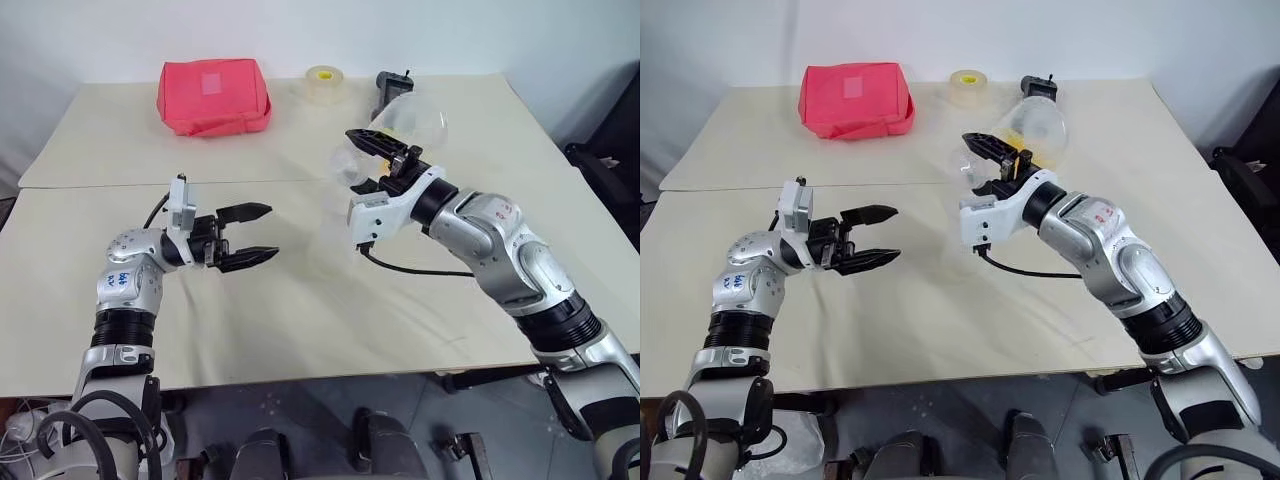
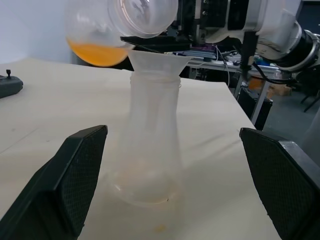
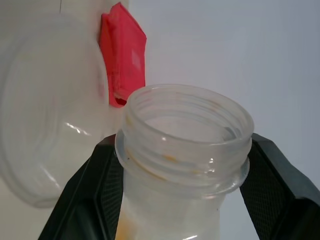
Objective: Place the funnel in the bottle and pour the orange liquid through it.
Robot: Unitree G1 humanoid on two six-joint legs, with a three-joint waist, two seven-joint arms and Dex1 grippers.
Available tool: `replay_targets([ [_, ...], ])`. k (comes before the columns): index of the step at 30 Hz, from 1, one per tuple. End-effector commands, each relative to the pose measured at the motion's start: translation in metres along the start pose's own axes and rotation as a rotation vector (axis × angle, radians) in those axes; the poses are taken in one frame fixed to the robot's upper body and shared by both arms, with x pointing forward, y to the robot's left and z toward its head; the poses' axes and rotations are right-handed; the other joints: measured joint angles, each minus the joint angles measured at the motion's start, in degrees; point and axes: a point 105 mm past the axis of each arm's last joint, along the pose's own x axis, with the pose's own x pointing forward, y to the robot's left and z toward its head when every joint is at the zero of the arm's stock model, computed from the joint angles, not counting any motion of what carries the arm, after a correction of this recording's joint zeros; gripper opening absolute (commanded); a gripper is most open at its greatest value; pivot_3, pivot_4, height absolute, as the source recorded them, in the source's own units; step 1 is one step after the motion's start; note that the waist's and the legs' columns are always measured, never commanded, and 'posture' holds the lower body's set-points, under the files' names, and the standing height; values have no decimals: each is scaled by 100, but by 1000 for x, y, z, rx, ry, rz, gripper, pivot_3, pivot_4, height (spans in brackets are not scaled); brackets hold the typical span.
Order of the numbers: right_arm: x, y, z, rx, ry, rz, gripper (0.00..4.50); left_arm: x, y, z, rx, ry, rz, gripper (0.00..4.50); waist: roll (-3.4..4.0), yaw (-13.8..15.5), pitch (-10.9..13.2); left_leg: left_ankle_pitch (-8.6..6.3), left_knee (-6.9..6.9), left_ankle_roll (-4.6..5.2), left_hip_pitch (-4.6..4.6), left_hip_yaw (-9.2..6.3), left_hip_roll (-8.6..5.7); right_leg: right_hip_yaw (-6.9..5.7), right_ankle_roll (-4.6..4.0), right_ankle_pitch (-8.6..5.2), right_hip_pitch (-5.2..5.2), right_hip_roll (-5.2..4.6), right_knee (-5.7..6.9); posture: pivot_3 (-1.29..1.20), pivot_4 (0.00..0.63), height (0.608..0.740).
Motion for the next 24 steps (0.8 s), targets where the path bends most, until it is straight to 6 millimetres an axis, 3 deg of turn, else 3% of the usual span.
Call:
replay_targets([
  [1, 0, -25, 0, -65, -16, -81, 2767, -4, 0, 10, 33, -26, -3, 4500, 0, -4, 0, 0, 0, 0, 0, 1, 0, 0, 0, 0, 0, 0, 0, 0, 150, 740],
  [24, -8, -26, -16, -199, -16, -68, 2767, 0, 4, 9, 37, -28, -9, 4500, 0, -13, 0, 1, 0, -2, 0, 1, 0, 0, 0, 0, -1, 0, 2, 0, 150, 740],
])
